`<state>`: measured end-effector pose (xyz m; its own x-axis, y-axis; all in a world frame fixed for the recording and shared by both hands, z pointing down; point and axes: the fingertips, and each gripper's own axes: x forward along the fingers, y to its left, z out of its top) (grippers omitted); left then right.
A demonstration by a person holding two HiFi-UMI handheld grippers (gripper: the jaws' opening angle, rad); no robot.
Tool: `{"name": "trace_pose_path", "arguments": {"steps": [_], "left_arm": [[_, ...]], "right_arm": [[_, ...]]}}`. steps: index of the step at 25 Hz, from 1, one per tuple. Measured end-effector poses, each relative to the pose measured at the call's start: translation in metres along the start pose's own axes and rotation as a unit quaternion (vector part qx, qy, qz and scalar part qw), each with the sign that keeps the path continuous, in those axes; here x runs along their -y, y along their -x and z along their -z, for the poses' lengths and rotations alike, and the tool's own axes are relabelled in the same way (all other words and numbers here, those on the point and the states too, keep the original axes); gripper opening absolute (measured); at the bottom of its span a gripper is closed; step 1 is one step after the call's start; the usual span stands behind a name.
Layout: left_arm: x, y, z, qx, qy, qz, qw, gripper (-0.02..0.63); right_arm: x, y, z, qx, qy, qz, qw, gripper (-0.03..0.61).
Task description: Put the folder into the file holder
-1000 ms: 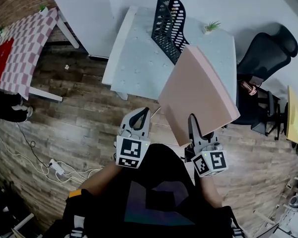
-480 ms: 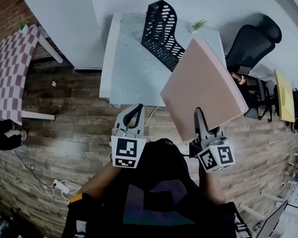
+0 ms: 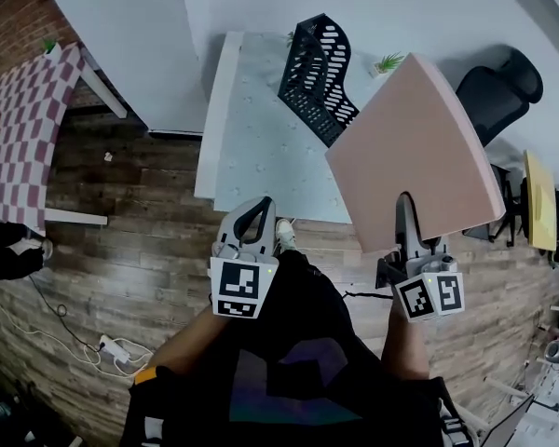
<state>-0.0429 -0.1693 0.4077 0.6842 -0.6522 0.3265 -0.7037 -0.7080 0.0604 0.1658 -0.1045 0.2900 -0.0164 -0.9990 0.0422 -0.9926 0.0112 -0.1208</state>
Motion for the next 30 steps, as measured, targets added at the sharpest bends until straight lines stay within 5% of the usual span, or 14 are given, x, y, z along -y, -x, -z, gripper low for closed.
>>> {"name": "trace_pose_path", "arguments": {"steps": [13,30], "left_arm": [[-0.027,-0.078,-0.033,-0.018,0.006,-0.049,0.9986,0.006],[-0.041,-0.108,-0.034,-0.064,0.004,-0.117,0.9911,0.006]], "right_arm": [[0.049,-0.111,-0.057,0.05,0.047,-0.085,0.994,0.147],[0.056,-0.207,-0.033,0.082,0.033,-0.179,0.98,0.147]]}}
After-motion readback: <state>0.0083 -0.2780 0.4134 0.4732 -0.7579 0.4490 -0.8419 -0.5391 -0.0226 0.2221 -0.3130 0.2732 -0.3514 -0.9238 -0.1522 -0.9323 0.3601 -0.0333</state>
